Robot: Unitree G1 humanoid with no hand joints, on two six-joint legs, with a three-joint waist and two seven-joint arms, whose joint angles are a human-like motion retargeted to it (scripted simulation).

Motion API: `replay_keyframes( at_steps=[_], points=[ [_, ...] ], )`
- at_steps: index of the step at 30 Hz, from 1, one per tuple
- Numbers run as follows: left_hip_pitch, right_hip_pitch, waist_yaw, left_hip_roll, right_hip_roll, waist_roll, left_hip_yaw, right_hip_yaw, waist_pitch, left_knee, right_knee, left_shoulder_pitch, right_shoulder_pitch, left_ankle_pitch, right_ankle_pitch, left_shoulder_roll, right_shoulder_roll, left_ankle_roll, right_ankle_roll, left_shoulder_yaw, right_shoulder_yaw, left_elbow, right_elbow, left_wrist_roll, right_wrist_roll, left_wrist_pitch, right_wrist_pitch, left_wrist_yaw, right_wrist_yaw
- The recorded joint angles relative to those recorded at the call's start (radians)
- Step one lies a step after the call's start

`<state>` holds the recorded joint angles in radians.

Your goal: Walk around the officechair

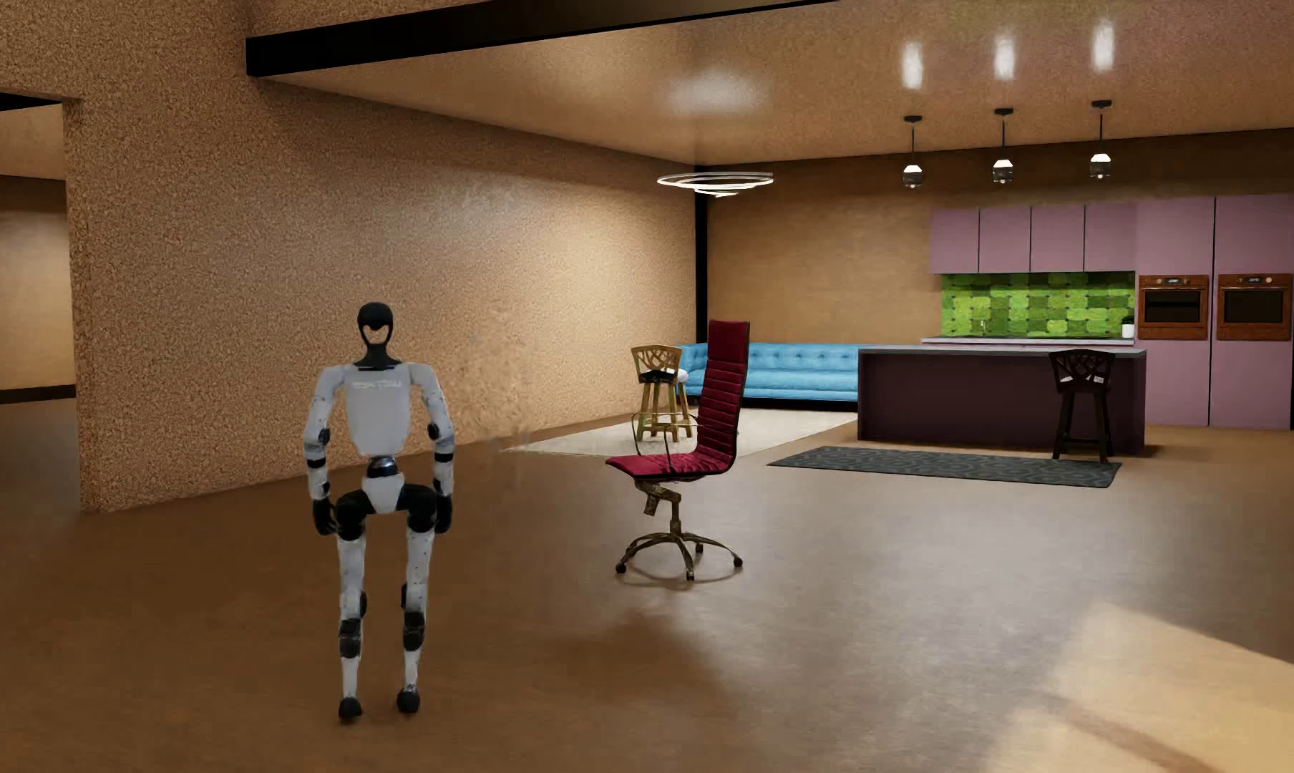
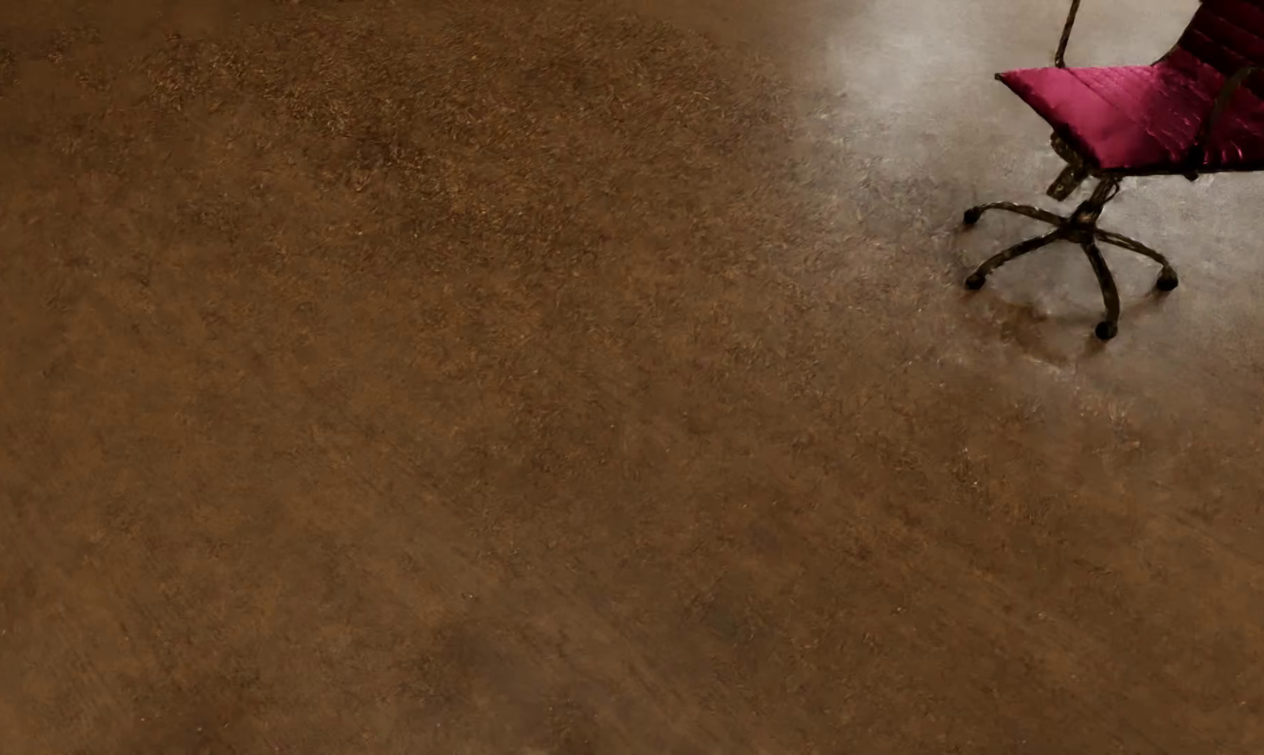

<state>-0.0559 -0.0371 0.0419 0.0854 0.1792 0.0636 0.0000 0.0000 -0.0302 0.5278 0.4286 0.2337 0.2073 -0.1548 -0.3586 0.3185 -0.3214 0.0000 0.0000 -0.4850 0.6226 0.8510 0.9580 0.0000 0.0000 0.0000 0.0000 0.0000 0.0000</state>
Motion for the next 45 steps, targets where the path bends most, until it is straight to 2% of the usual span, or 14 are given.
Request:
replay_keyframes(
  at_steps=[10,15,18,23,25,26,28,30,33,37,40,41,43,45],
  points=[
    [0.001,-0.047,-0.007,-0.004,0.023,0.009,0.0,0.0,0.014,0.002,0.01,-0.028,-0.035,-0.075,0.13,-0.015,0.018,0.0,0.0,0.019,-0.001,-0.02,-0.097,0.0,0.0,0.0,0.0,0.0,0.0],
    [-0.244,0.067,0.066,0.003,0.022,0.01,0.0,0.0,0.083,0.415,0.002,0.031,-0.041,-0.129,0.044,-0.01,-0.042,0.0,0.0,0.011,0.049,0.008,-0.163,0.0,0.0,0.0,0.0,0.0,0.0],
    [-0.387,0.118,0.159,0.005,-0.014,-0.03,0.0,0.0,0.096,0.334,-0.017,0.065,-0.098,-0.071,-0.017,0.012,-0.023,0.0,0.0,0.001,0.011,0.03,-0.131,0.0,0.0,0.0,0.0,0.0,0.0],
    [-0.515,0.332,0.2,0.017,-0.023,-0.029,0.0,0.0,0.132,0.143,-0.038,0.091,-0.162,0.038,-0.169,0.013,-0.023,0.0,0.0,0.018,0.005,0.14,-0.111,0.0,0.0,0.0,0.0,0.0,0.0],
    [-0.542,0.387,0.249,0.02,-0.042,-0.039,0.0,0.0,0.119,0.199,-0.05,0.089,-0.153,0.028,-0.133,0.017,-0.044,0.0,0.0,0.002,0.075,0.157,-0.127,0.0,0.0,0.0,0.0,0.0,0.0],
    [-0.58,0.371,0.279,0.01,-0.071,-0.051,0.0,0.0,0.103,0.278,-0.022,0.09,-0.135,-0.003,-0.083,0.012,-0.013,0.0,0.0,0.01,0.005,0.169,-0.076,0.0,0.0,0.0,0.0,0.0,0.0],
    [-0.521,0.37,0.286,-0.02,-0.106,-0.073,0.0,0.0,0.099,0.368,0.107,0.084,-0.09,-0.074,0.167,0.019,-0.017,0.0,0.0,-0.021,0.076,0.179,-0.065,0.0,0.0,0.0,0.0,0.0,0.0],
    [-0.409,0.187,0.259,-0.049,-0.139,-0.066,0.0,0.0,0.111,0.371,0.502,0.075,-0.055,-0.153,0.465,0.015,-0.011,0.0,0.0,0.005,0.099,0.162,-0.044,0.0,0.0,0.0,0.0,0.0,0.0],
    [-0.175,-0.131,0.082,-0.076,-0.108,-0.031,0.0,0.0,0.138,0.254,0.923,0.042,0.004,-0.203,0.422,0.009,-0.019,0.0,0.0,-0.004,0.086,0.087,-0.042,0.0,0.0,0.0,0.0,0.0,0.0],
    [0.16,-0.378,-0.135,-0.065,-0.068,0.007,0.0,0.0,0.154,0.01,0.312,-0.018,0.079,-0.181,0.614,0.036,-0.044,0.0,0.0,0.011,0.047,-0.042,-0.089,0.0,0.0,0.0,0.0,0.0,0.0],
    [0.314,-0.459,-0.201,-0.055,-0.075,0.007,0.0,0.0,0.12,-0.041,0.011,-0.081,0.107,-0.239,0.07,0.068,-0.04,0.0,0.0,0.028,0.046,-0.096,-0.077,0.0,0.0,0.0,0.0,0.0,0.0],
    [0.346,-0.469,-0.24,-0.055,-0.081,0.008,0.0,0.0,0.129,-0.03,0.003,-0.09,0.11,-0.248,0.119,0.066,-0.045,0.0,0.0,0.048,0.064,-0.09,-0.081,0.0,0.0,0.0,0.0,0.0,0.0],
    [0.367,-0.557,-0.266,-0.016,-0.055,0.047,0.0,0.0,0.111,0.042,0.146,-0.074,0.116,-0.119,0.592,0.044,-0.043,0.0,0.0,0.09,0.072,-0.065,-0.065,0.0,0.0,0.0,0.0,0.0,0.0],
    [0.268,-0.494,-0.211,0.029,0.007,0.072,0.0,0.0,0.109,0.37,0.256,-0.033,0.095,0.272,0.634,0.019,-0.039,0.0,0.0,0.071,0.097,-0.003,-0.019,0.0,0.0,0.0,0.0,0.0,0.0]
  ],
)
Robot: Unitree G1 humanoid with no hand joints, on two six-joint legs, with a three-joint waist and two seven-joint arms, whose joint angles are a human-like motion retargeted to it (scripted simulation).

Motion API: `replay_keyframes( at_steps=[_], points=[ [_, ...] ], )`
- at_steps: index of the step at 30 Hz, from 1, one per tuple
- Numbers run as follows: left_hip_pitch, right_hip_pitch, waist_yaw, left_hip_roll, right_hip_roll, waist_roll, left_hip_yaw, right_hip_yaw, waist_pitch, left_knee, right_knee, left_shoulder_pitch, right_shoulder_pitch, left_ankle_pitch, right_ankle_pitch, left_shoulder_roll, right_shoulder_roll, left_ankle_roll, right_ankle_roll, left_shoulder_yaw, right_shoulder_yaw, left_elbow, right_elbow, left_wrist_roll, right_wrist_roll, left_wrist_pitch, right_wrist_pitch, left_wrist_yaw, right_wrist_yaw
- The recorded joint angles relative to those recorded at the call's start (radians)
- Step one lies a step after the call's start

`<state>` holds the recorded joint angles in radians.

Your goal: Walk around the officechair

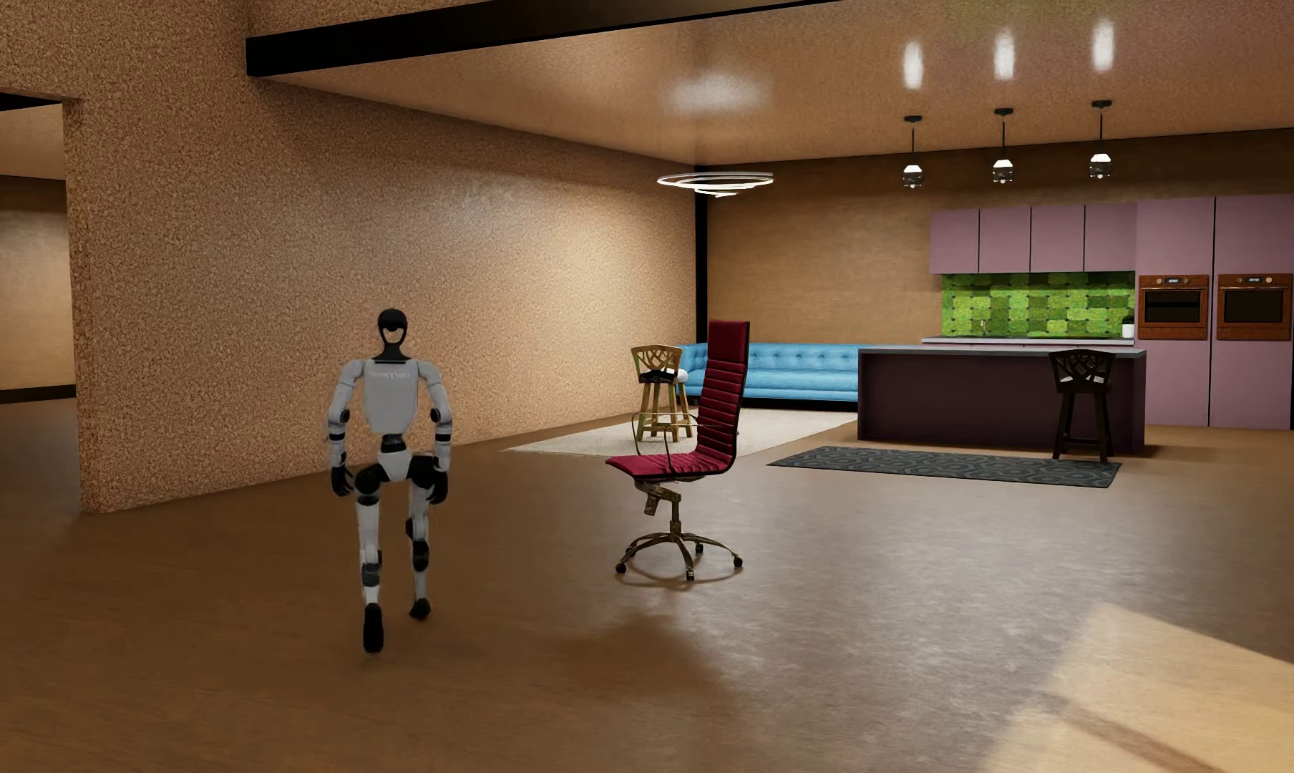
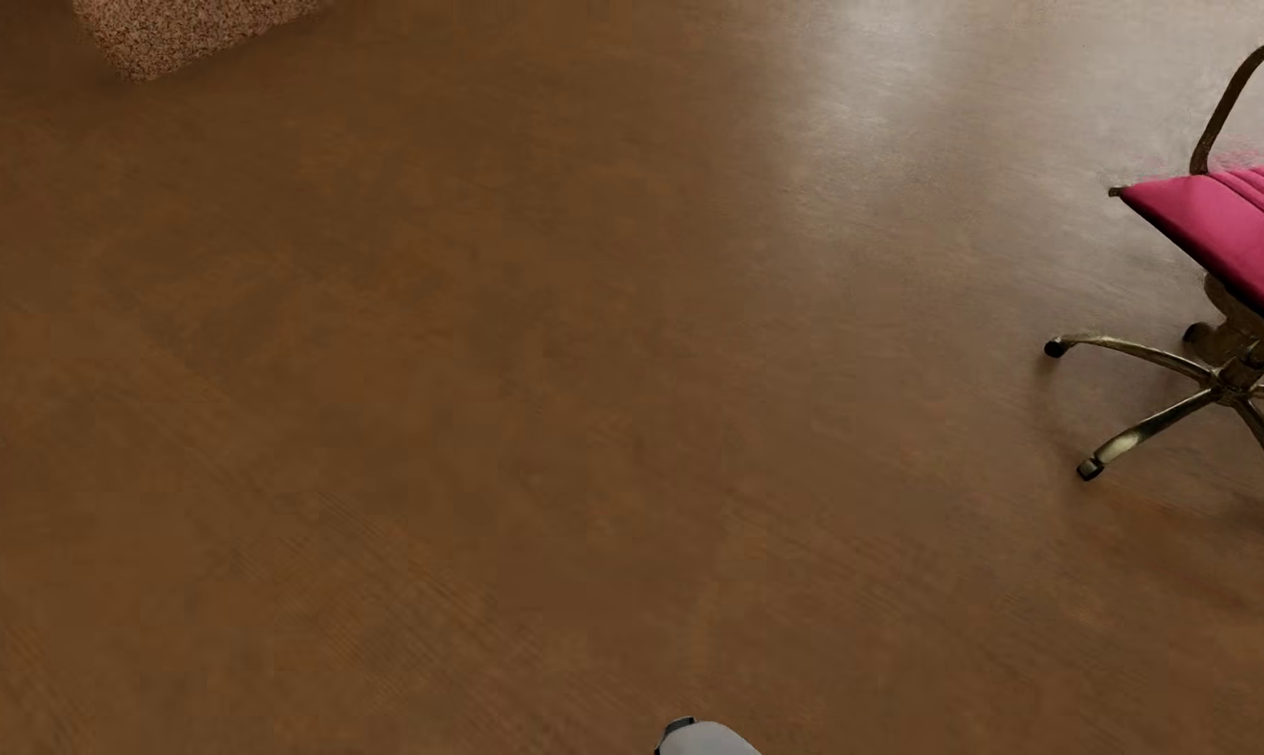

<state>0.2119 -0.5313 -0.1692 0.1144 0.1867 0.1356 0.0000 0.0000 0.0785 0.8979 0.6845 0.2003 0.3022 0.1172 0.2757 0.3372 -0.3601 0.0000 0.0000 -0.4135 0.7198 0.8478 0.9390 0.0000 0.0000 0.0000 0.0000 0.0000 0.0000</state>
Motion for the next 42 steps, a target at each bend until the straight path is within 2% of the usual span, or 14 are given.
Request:
replay_keyframes(
  at_steps=[1,4,10,13,15,18,22,24,26,29,32,38,40,42],
  points=[
    [-0.131,0.047,0.031,0.028,0.036,0.01,0.0,0.0,-0.006,0.235,0.006,0.009,-0.005,0.017,-0.034,0.006,-0.003,0.0,0.0,-0.043,-0.02,0.014,-0.025,0.0,0.0,0.0,0.0,0.0,0.0],
    [-0.408,0.353,0.196,0.012,0.041,-0.033,0.0,0.0,0.035,0.479,-0.112,0.039,-0.087,-0.334,-0.249,0.004,0.003,0.0,0.0,-0.076,-0.075,0.023,-0.041,0.0,0.0,0.0,0.0,0.0,0.0],
    [-0.653,0.784,0.406,0.018,-0.024,-0.088,0.0,0.0,-0.011,-0.396,-0.285,0.122,-0.252,-0.19,-0.663,0.016,-0.055,0.0,0.0,-0.062,-0.179,0.05,-0.184,0.0,0.0,0.0,0.0,0.0,0.0],
    [-0.668,0.901,0.459,-0.017,-0.079,-0.106,0.0,0.0,-0.013,-0.273,-0.193,0.128,-0.227,-0.217,-0.518,0.016,-0.058,0.0,0.0,-0.091,-0.22,0.11,-0.227,0.0,0.0,0.0,0.0,0.0,0.0],
    [-0.66,0.799,0.458,-0.075,-0.147,-0.15,0.0,0.0,-0.033,-0.105,0.152,0.138,-0.165,-0.22,-0.195,0.003,0.001,0.0,0.0,-0.07,-0.257,0.169,-0.159,0.0,0.0,0.0,0.0,0.0,0.0],
    [-0.425,0.439,0.336,-0.107,-0.152,-0.145,0.0,0.0,0.002,-0.175,0.716,0.105,-0.141,-0.321,-0.184,0.004,0.02,0.0,0.0,-0.084,-0.121,0.152,-0.11,0.0,0.0,0.0,0.0,0.0,0.0],
    [-0.123,0.177,0.14,-0.093,-0.112,-0.091,0.0,0.0,0.026,-0.364,0.026,0.034,-0.054,-0.353,0.082,0.035,0.017,0.0,0.0,-0.061,-0.087,-0.006,-0.025,0.0,0.0,0.0,0.0,0.0,0.0],
    [-0.033,0.139,0.1,-0.077,-0.1,-0.081,0.0,0.0,0.009,-0.379,-0.214,0.009,-0.025,-0.401,-0.397,0.056,0.007,0.0,0.0,-0.001,-0.055,-0.089,0.001,0.0,0.0,0.0,0.0,0.0,0.0],
    [0.036,0.096,0.073,-0.077,-0.084,-0.07,0.0,0.0,0.001,-0.342,-0.18,0.022,0.011,-0.395,-0.276,0.061,-0.018,0.0,0.0,0.052,-0.013,-0.109,-0.018,0.0,0.0,0.0,0.0,0.0,0.0],
    [-0.132,0.155,0.133,0.001,0.019,-0.024,0.0,0.0,-0.021,0.191,-0.035,0.077,0.038,-0.051,-0.086,0.04,-0.015,0.0,0.0,0.071,-0.005,-0.03,0.015,0.0,0.0,0.0,0.0,0.0,0.0],
    [-0.421,0.432,0.245,0.008,0.032,-0.018,0.0,0.0,0.028,0.373,-0.125,0.079,-0.019,-0.341,-0.281,0.024,-0.022,0.0,0.0,-0.028,-0.02,0.048,0.015,0.0,0.0,0.0,0.0,0.0,0.0],
    [-0.681,0.777,0.459,0.035,-0.022,-0.111,0.0,0.0,-0.024,-0.379,-0.242,0.193,-0.155,-0.256,-0.644,0.048,-0.062,0.0,0.0,0.02,-0.136,0.057,-0.118,0.0,0.0,0.0,0.0,0.0,0.0],
    [-0.724,0.818,0.52,-0.003,-0.062,-0.167,0.0,0.0,-0.021,-0.167,-0.064,0.218,-0.139,-0.149,-0.537,0.051,-0.053,0.0,0.0,0.061,-0.254,0.08,-0.189,0.0,0.0,0.0,0.0,0.0,0.0],
    [-0.65,0.682,0.492,-0.017,-0.083,-0.205,0.0,0.0,-0.002,-0.05,0.37,0.186,-0.13,-0.234,-0.127,0.049,-0.013,0.0,0.0,0.013,-0.17,0.157,-0.119,0.0,0.0,0.0,0.0,0.0,0.0]
  ],
)
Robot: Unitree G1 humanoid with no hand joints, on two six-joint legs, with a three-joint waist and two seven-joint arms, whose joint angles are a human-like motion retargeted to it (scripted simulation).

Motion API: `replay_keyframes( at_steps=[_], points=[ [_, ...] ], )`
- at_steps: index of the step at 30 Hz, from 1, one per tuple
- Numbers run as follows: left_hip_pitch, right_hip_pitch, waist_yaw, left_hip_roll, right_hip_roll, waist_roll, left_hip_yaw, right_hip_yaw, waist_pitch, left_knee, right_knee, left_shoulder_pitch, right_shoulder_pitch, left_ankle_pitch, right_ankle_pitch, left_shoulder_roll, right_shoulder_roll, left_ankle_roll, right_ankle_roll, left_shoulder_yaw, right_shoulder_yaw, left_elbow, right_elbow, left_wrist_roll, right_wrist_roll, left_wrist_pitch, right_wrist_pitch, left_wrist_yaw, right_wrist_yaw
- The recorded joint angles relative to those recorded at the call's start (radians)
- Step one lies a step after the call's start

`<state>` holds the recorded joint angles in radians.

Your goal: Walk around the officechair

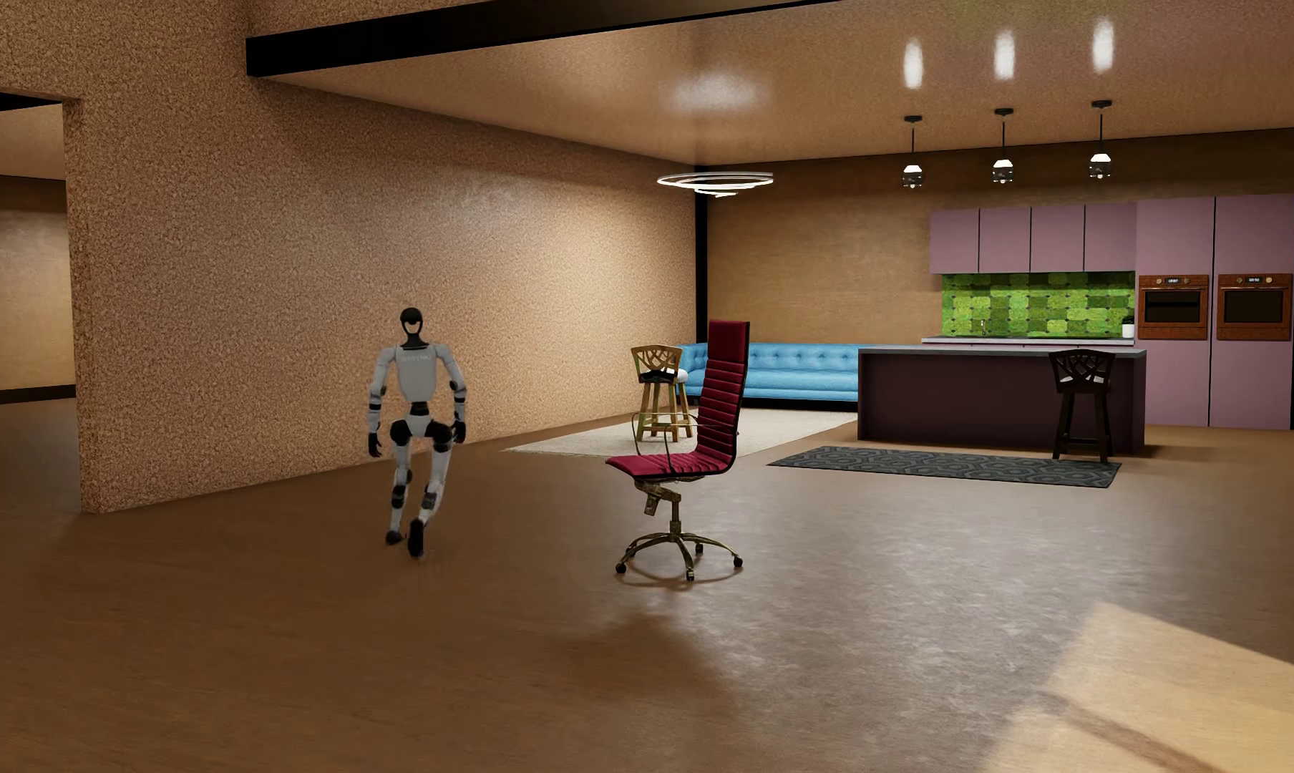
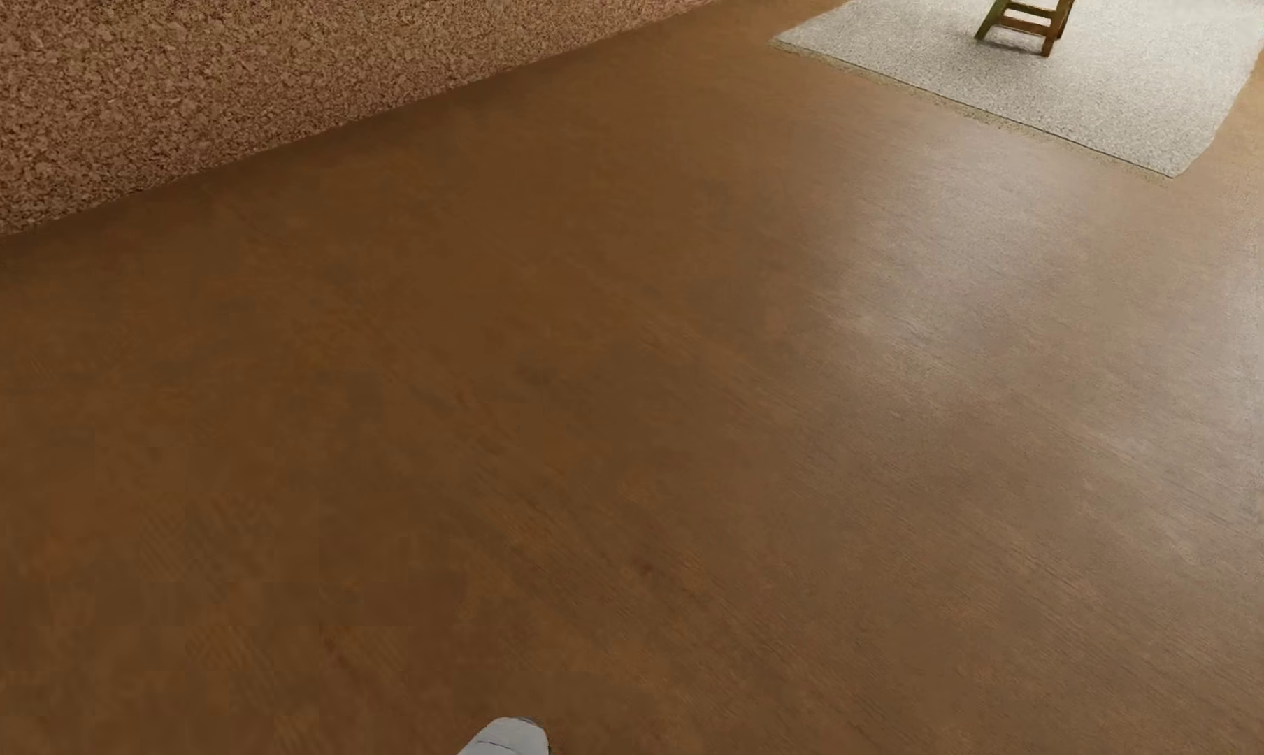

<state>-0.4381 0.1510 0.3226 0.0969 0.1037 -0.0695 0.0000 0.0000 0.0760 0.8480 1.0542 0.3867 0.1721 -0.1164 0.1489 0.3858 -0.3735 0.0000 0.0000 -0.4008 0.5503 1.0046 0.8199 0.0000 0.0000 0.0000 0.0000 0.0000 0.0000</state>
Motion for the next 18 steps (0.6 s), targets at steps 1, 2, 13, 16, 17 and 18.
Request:
replay_keyframes(
  at_steps=[1,2,13,16,17,18],
  points=[
    [0.059,-0.103,-0.045,-0.003,-0.024,-0.007,0.0,0.0,0.009,-0.005,0.144,-0.014,-0.007,-0.037,0.066,-0.014,0.009,0.0,0.0,-0.006,0.047,0.014,0.01,0.0,0.0,0.0,0.0,0.0,0.0],
    [0.146,-0.201,-0.089,0.029,-0.012,0.021,0.0,0.0,0.017,-0.041,0.19,-0.019,0.005,-0.048,0.073,-0.03,0.013,0.0,0.0,-0.012,0.076,0.007,0.008,0.0,0.0,0.0,0.0,0.0,0.0],
    [0.774,-0.894,-0.577,0.176,-0.081,0.204,0.0,0.0,-0.027,-0.179,-0.349,-0.092,0.243,0.096,0.163,0.019,-0.013,0.0,0.0,-0.002,0.167,-0.213,0.228,0.0,0.0,0.0,0.0,0.0,0.0],
    [0.544,-0.721,-0.463,0.154,0.069,0.221,0.0,0.0,0.003,0.325,-0.273,-0.092,0.203,0.202,0.048,0.005,-0.001,0.0,0.0,-0.048,0.136,-0.132,0.234,0.0,0.0,0.0,0.0,0.0,0.0],
    [0.433,-0.622,-0.421,0.105,0.105,0.205,0.0,0.0,0.018,0.456,-0.302,-0.085,0.167,0.06,0.009,0.001,0.001,0.0,0.0,-0.055,0.13,-0.122,0.212,0.0,0.0,0.0,0.0,0.0,0.0],
    [0.327,-0.496,-0.378,0.082,0.147,0.197,0.0,0.0,0.028,0.517,-0.364,-0.073,0.14,-0.062,-0.059,-0.006,-0.004,0.0,0.0,-0.076,0.136,-0.117,0.16,0.0,0.0,0.0,0.0,0.0,0.0]
  ],
)
